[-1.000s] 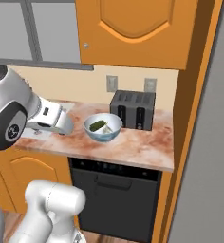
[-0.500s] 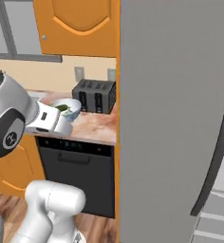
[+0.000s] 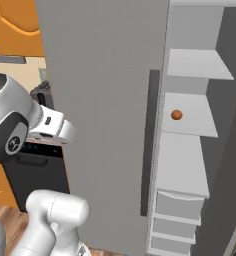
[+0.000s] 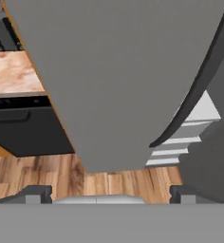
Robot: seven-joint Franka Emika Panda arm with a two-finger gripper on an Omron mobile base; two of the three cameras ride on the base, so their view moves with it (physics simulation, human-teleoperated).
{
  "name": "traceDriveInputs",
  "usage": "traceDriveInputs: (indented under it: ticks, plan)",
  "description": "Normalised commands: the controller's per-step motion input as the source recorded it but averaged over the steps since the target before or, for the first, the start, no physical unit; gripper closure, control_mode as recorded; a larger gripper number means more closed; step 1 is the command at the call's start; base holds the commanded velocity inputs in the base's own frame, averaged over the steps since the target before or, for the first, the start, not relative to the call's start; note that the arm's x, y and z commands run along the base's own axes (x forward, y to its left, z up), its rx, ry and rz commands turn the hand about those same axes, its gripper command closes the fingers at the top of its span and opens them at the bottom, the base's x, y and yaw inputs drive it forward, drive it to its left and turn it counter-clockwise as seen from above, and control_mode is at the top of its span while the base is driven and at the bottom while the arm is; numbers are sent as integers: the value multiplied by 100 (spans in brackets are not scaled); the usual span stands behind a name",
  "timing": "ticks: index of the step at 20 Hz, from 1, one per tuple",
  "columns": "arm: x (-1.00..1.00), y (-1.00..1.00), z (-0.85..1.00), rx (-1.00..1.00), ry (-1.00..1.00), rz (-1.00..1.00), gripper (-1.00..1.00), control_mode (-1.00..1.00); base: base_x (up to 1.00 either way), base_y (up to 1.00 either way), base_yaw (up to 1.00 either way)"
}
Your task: Take the garlic, cucumber, and tangerine from the freezer and place them in the bowl on the counter.
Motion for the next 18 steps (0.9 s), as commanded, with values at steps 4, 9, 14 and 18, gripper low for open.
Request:
traceDriveInputs:
  ticks: [4,9,14,18]
  plan:
    - [0,0,0,0,0,0,-100,100,41,-49,-3]
    - [0,0,0,0,0,0,-100,100,57,-29,-4]
    - [0,0,0,0,0,0,-100,100,44,-51,-1]
    - [0,0,0,0,0,0,-100,100,0,-71,-4]
